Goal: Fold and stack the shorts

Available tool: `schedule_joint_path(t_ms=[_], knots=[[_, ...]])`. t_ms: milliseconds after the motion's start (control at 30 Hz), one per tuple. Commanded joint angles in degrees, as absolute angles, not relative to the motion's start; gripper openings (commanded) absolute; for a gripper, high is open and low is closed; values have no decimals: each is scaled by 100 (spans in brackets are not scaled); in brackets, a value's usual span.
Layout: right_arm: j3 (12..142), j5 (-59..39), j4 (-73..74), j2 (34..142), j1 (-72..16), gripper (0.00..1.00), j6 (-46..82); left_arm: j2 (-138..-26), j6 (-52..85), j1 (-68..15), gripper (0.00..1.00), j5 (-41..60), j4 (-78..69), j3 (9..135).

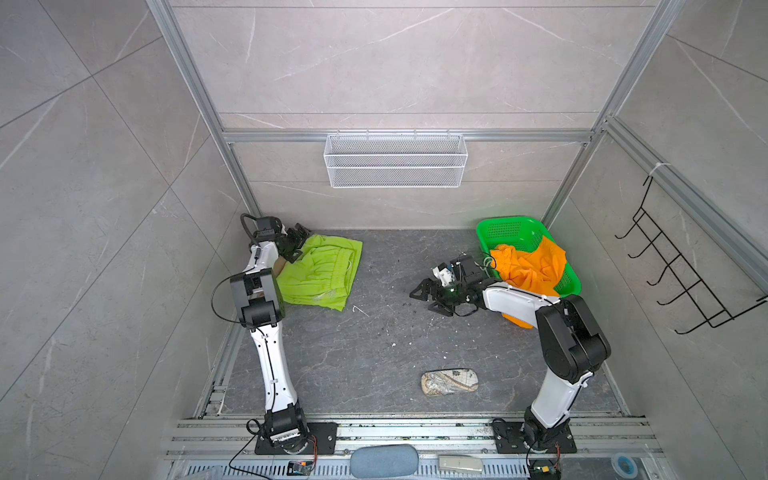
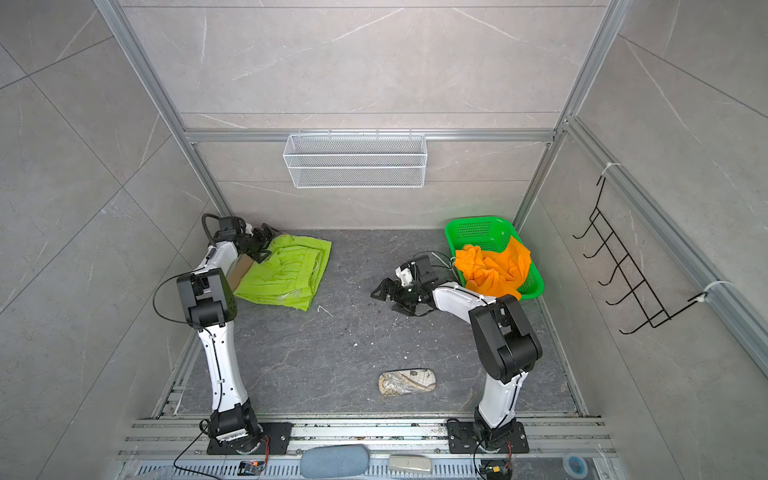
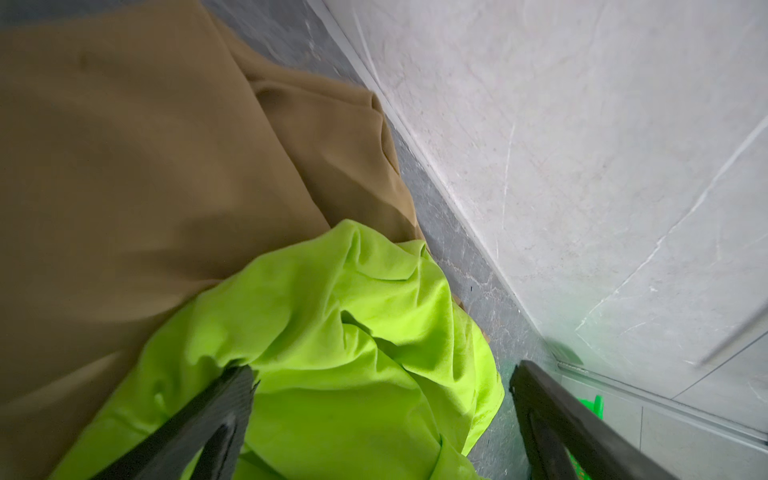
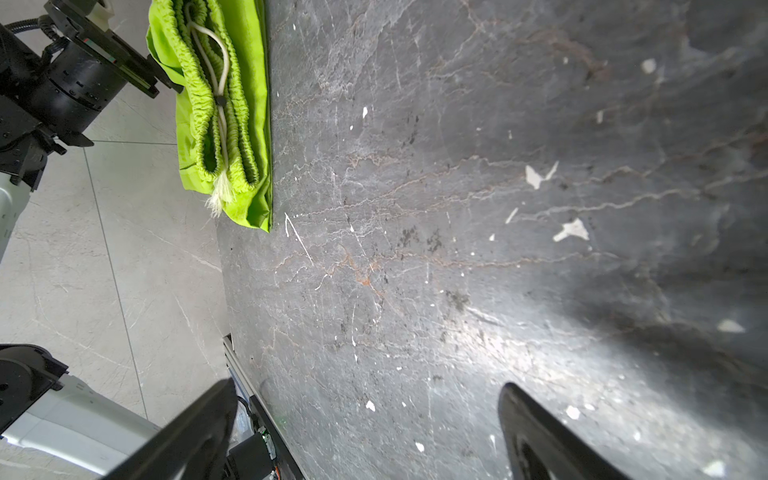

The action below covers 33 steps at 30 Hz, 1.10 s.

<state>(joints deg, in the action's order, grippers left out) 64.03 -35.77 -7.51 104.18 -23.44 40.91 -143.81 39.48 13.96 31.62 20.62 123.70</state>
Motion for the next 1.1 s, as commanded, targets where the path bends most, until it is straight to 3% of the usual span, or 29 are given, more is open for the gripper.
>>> schedule_joint_path(t_ms=[0,367,700,833,1067], knots=[[6414,-3497,-881,10384,-2353,99,4009,-14432,3988,1627,100,3101,2071,12594],[6524,-3433,-1067,10298,-2352,99,3995,-14091,4006,1702,100,3241,1995,12566],[7688,-2081,-3091,9248,-2267,99,2927,-11996,3341,1273,100,2834,2051,11479],[8101,-969,-3863,8722,-1902,99,2617,-11168,2459,542,100,2108,2520,11050],[8559,-200,-4478,8756,-385,99,2435,-10645,347,-1904,100,-385,3439,11123]])
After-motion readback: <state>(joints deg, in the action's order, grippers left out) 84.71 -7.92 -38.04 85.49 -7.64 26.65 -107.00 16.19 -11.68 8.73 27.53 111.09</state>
